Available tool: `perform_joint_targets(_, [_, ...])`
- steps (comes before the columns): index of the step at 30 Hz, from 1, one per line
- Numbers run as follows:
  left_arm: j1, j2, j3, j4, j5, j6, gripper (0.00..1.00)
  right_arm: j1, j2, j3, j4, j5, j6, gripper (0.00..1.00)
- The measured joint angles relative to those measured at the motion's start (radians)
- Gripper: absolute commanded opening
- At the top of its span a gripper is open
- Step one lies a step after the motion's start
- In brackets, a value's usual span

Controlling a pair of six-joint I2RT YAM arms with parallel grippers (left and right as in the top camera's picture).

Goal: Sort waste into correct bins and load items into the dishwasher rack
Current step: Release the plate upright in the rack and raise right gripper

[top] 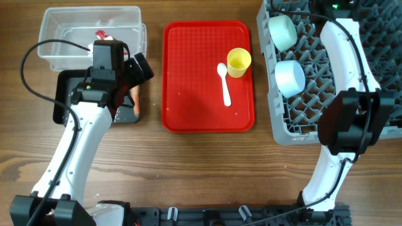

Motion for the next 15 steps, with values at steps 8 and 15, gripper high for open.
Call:
perform_joint_targets(8, [0.000, 0.000, 0.000, 0.000, 0.000, 0.000, 1.00, 0.003, 0.000, 0.000, -0.089, -0.025, -0.053, 0.04])
perform_joint_targets(15, [0.000, 0.000, 0.000, 0.000, 0.000, 0.000, 1.00, 0.013, 0.000, -0.001, -0.195, -0.131, -0.070, 0.94])
